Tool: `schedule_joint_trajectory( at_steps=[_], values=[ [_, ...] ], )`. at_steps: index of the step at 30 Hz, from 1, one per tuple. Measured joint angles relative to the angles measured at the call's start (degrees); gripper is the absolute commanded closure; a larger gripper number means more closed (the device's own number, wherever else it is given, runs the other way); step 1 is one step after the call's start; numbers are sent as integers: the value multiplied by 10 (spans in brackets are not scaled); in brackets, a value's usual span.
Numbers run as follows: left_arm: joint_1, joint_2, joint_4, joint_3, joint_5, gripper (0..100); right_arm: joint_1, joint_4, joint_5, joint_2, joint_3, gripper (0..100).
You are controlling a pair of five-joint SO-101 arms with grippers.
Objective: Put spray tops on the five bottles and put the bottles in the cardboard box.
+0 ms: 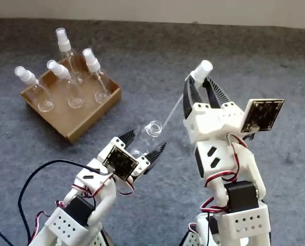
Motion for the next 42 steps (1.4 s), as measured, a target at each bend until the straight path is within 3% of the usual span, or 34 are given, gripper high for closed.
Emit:
schedule_joint_trajectory(
  at_steps=[9,42],
  values=[
    [25,0,37,0,0,916,0,0,0,0,0,993],
    [22,0,39,0,0,916,0,1,0,0,-4,993]
  ],
)
